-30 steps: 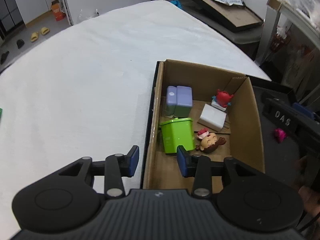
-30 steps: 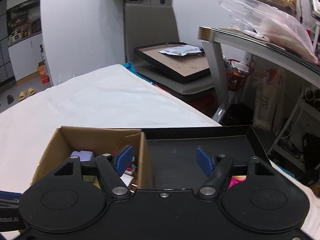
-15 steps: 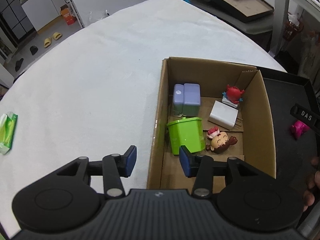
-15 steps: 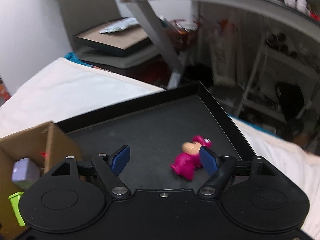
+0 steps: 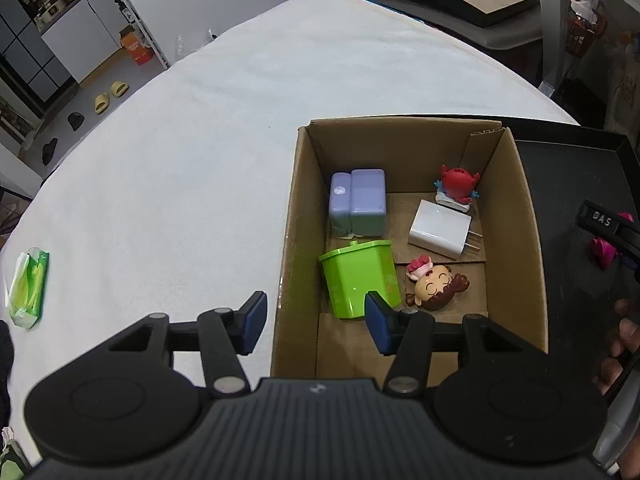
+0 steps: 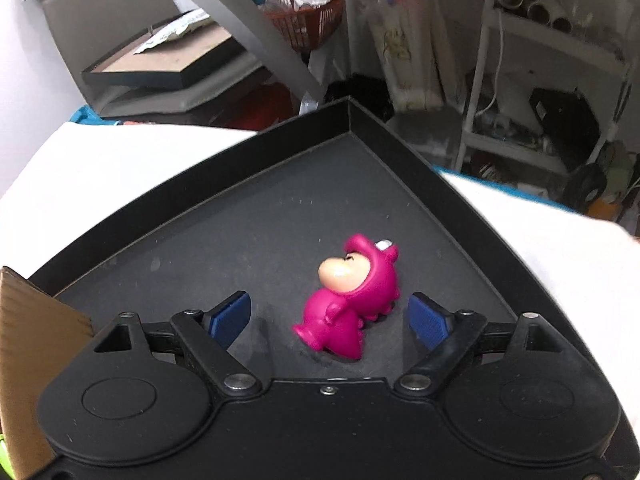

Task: Organize rigid objects
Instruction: 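Move the right tool to the pink plush dinosaur and grasp it, then carry the pink dinosaur with the right tool and release it into the box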

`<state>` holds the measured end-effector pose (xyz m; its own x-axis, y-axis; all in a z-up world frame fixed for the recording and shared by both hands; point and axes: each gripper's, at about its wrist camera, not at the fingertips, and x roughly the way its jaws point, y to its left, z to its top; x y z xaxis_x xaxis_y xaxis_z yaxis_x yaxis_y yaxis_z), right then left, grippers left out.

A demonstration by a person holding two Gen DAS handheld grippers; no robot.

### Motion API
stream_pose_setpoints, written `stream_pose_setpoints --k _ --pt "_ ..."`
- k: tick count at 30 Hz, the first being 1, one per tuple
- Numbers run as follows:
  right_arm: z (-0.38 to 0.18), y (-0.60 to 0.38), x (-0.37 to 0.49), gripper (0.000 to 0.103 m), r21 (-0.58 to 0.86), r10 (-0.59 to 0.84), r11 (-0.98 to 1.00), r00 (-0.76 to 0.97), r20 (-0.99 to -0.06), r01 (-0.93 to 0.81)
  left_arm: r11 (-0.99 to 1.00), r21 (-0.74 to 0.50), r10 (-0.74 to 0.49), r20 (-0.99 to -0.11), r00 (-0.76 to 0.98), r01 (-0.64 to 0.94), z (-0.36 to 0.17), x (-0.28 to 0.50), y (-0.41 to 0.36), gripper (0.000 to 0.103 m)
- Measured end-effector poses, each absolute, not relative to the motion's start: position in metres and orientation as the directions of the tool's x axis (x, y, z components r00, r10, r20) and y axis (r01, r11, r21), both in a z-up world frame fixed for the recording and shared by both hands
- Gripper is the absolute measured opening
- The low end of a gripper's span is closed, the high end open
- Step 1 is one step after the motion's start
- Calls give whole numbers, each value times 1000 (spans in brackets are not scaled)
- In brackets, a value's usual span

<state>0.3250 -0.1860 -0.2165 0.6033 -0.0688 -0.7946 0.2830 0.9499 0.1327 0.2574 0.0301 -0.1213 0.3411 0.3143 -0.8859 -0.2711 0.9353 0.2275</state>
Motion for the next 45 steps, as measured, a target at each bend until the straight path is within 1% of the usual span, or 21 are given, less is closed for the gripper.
stream_pose_setpoints --k 1,4,7,9,16,24,32,45 --pt "-218 -187 325 80 136 -61 952 605 -794 275 935 226 314 -887 339 -273 -121 258 30 52" --pt "-215 -191 326 45 124 -70 957 624 -778 263 935 213 306 -887 347 -282 -119 259 29 52" --pt "-213 -196 325 44 171 -18 954 616 -788 246 932 215 314 -881 354 -292 -115 258 31 52" --pt "-211 -197 323 44 172 -19 952 610 -792 254 932 208 311 -881 357 -298 -114 256 32 52" --pt "-188 -201 307 44 176 -28 954 656 -754 243 932 179 294 -883 366 -315 -109 244 39 52" --pt "-163 -197 294 44 118 -15 981 672 -740 153 941 122 252 -876 410 -316 -95 230 47 52" --pt "-144 -189 274 44 83 -12 991 686 -727 105 949 66 201 -879 432 -307 -91 216 54 52" --pt "-112 -173 238 44 66 31 998 717 -696 20 959 -41 96 -884 458 -281 -87 192 66 52"
